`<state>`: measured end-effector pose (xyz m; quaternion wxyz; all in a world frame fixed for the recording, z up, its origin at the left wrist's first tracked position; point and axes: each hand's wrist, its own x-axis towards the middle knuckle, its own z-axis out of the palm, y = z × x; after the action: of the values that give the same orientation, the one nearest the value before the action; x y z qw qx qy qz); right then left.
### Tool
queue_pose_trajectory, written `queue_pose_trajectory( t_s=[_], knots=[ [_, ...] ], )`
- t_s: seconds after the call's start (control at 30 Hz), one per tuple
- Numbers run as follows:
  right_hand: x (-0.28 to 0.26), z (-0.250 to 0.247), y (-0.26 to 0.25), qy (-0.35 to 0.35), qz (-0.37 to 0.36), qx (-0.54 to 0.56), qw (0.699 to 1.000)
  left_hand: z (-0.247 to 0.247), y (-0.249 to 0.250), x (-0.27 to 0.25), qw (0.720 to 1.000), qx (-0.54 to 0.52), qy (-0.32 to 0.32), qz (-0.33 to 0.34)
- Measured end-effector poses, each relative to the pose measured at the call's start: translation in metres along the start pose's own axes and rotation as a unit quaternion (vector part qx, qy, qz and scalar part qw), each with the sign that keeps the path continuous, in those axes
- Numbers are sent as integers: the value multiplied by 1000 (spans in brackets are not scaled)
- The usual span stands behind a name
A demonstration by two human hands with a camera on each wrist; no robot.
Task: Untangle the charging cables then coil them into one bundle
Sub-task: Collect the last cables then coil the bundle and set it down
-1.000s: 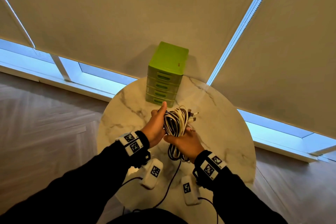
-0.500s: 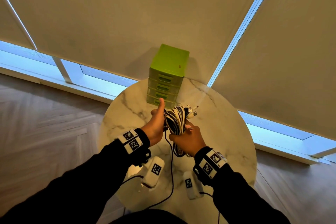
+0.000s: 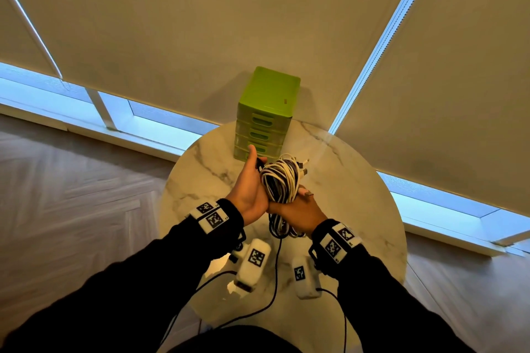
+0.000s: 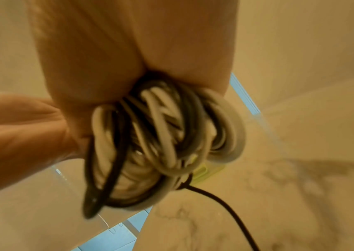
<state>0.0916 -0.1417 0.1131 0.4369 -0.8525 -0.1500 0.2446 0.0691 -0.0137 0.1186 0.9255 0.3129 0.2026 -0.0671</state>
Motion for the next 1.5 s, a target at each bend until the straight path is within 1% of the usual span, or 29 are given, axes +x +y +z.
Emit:
queue_pose_trajectory(
  t_s=[0.03,0.1,0.17,0.2,0.27,0.33,0.37,0.43,0.5,0.53,0.57,0.67,0.73,0.8,0.87,0.9,0.93,0.97,1.03,1.07,1.13,1.2,1.27,1.33,1.4,1.47,1.5],
  knots=[
    [-4,-1,-1,-25,3,57,998,4,2,-4,1000,3,8,-5],
    [-9,-1,0,-38,11,107,993,8,6,-10,999,38,4,-16],
    [-13,1,1,-40,32,138,989,13,8,-16,995,101,-2,-24],
    [-15,1,1,-40,43,157,986,11,8,-14,990,143,1,-17],
    [-16,0,4,-29,56,186,981,7,11,-13,971,237,20,12],
    [-15,-1,5,8,66,211,975,-9,8,-7,946,320,29,41],
    [-14,-2,5,30,73,231,970,-19,3,-6,931,361,23,42],
    [-11,-6,2,70,81,288,952,-39,-16,-10,908,418,-13,12],
    [-8,-10,-2,94,78,343,931,-49,-36,-23,888,453,-77,-33],
    [-8,-12,-5,92,81,368,922,-52,-45,-27,884,451,-113,-50],
    [-8,-12,-7,81,87,395,911,-52,-51,-30,887,436,-137,-58],
    [-10,-14,-13,29,105,479,871,-52,-54,-33,911,383,-148,-41],
    [-14,-15,-20,-10,101,521,847,-53,-47,-34,906,394,-151,-29],
    [-16,-15,-26,-34,74,560,824,-57,-37,-34,907,403,-125,-17],
    [-18,-17,-29,-50,38,607,792,-64,-27,-32,897,430,-100,7],
    [-20,-19,-32,-63,23,625,778,-69,-21,-30,887,453,-90,22],
    [-21,-20,-32,-77,11,633,770,-74,-16,-29,879,468,-83,37],
    [-23,-22,-34,-93,3,633,769,-79,-10,-28,869,487,-77,47],
    [-24,-28,-36,-121,10,610,783,-90,4,-25,837,540,-72,59],
    [-23,-31,-34,-136,29,583,801,-94,10,-23,819,565,-72,64],
    [-24,-38,-31,-168,79,497,848,-101,22,-18,787,609,-63,76],
    [-28,-45,-30,-188,119,388,894,-103,35,-14,753,650,-40,94],
    [-31,-48,-26,-182,135,287,931,-103,49,-12,736,666,-16,122],
    [-31,-48,-23,-165,127,231,950,-97,55,-13,740,657,-11,147],
    [-29,-45,-20,-158,124,212,956,-89,52,-12,758,627,-5,179],
    [-27,-38,-18,-129,110,167,971,-78,44,-9,765,607,6,215],
    [-24,-34,-17,-113,101,143,978,-71,39,-8,784,583,4,213]
  ],
)
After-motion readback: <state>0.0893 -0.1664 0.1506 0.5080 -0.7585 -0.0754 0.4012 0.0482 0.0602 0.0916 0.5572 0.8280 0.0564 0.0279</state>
